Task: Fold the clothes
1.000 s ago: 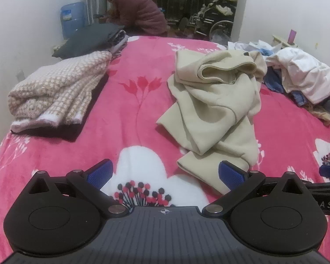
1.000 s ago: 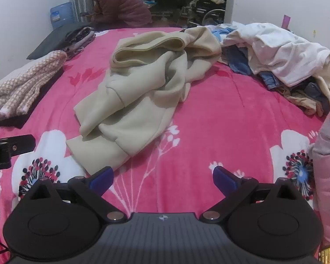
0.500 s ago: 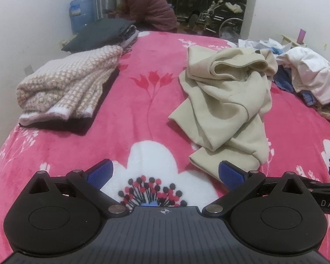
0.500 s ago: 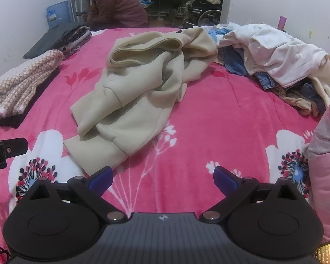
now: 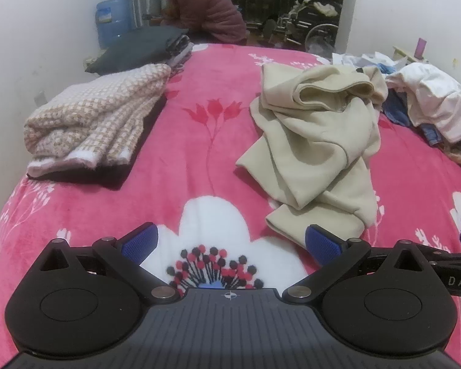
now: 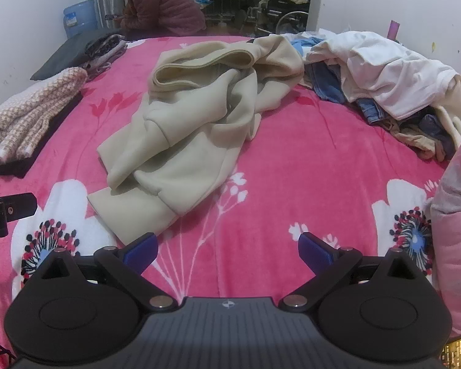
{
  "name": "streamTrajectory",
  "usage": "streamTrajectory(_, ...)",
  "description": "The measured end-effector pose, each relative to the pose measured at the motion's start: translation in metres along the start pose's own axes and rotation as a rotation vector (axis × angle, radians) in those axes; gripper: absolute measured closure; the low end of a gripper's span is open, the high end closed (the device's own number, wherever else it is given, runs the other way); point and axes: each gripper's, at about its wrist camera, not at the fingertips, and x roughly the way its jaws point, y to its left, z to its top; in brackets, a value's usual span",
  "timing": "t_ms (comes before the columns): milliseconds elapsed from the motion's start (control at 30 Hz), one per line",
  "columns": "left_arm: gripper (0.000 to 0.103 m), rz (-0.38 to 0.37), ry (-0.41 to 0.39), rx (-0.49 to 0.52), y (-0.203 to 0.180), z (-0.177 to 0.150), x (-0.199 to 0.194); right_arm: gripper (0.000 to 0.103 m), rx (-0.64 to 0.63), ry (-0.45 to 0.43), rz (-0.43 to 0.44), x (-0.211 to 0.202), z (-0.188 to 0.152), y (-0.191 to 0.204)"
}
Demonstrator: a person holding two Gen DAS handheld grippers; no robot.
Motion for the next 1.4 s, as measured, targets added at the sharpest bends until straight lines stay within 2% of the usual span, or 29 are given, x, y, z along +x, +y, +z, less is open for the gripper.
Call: streamTrajectory(1400,0.000,-0.017,-0.003,0.026,-0.0003,-0.0023,-0.0025,0.003,-0.007,0.015,-0.011,0.0025,-0.0032,0.0036)
